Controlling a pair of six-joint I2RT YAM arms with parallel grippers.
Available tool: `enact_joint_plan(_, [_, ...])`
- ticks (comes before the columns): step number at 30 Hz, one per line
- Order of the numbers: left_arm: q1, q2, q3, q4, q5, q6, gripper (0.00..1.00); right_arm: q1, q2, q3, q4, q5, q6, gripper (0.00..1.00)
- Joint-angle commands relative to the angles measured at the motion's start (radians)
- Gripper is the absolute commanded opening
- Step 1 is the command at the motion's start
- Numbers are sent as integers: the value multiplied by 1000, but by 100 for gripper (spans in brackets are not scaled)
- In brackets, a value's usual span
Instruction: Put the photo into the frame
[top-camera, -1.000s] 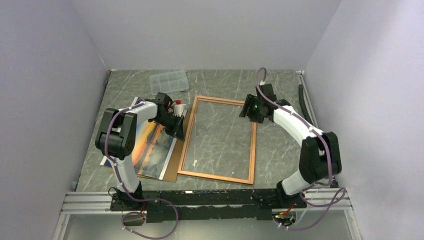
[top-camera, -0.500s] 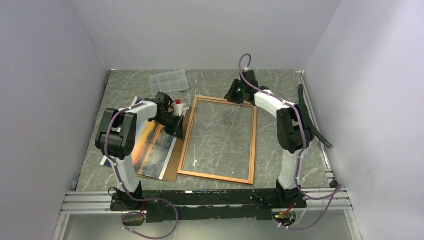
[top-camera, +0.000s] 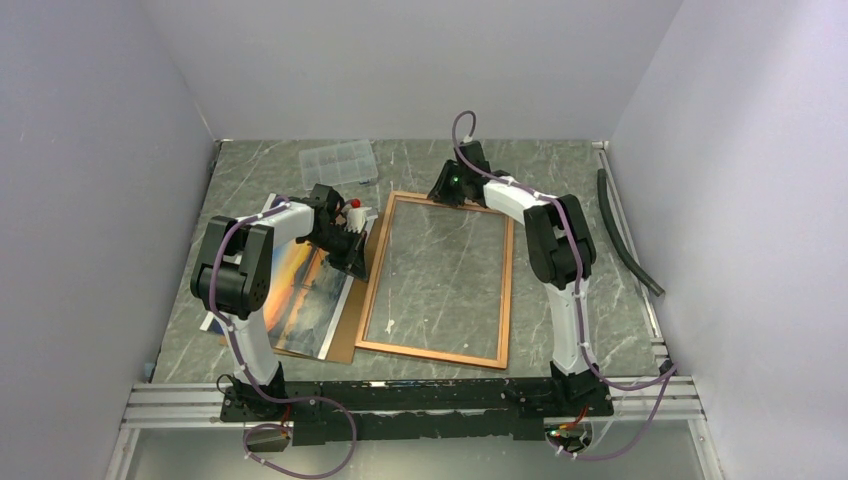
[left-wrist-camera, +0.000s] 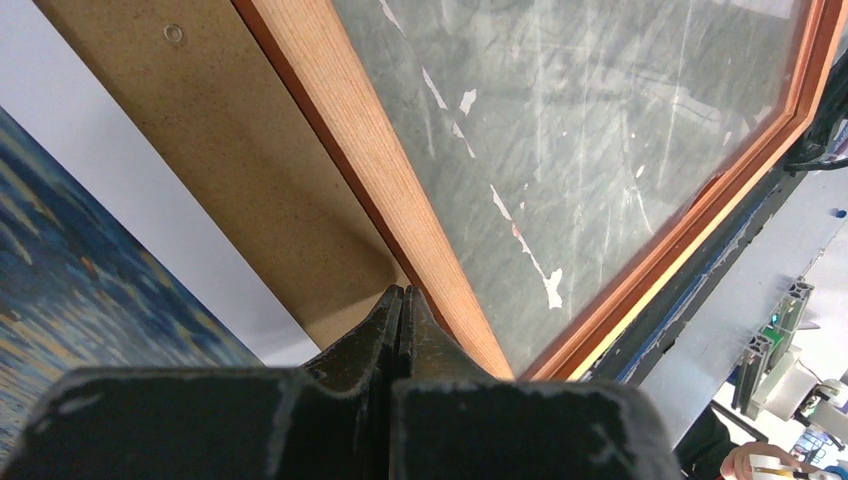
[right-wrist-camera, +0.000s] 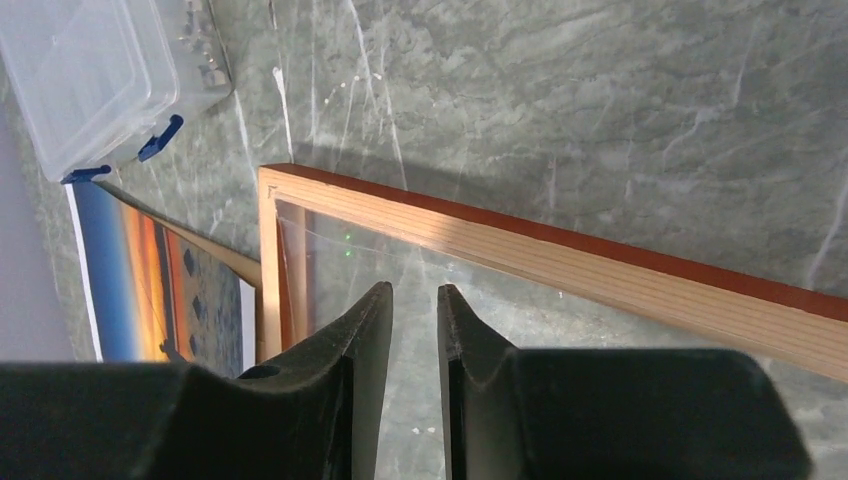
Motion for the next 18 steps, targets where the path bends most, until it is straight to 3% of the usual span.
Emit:
enact_joint_plan(1, [5, -5, 17, 10, 1, 26, 3, 10, 3, 14, 36, 9, 10, 27])
enact_joint_plan(18, [7, -15, 17, 9, 0, 25, 3, 42, 22, -20, 9, 73, -3, 23])
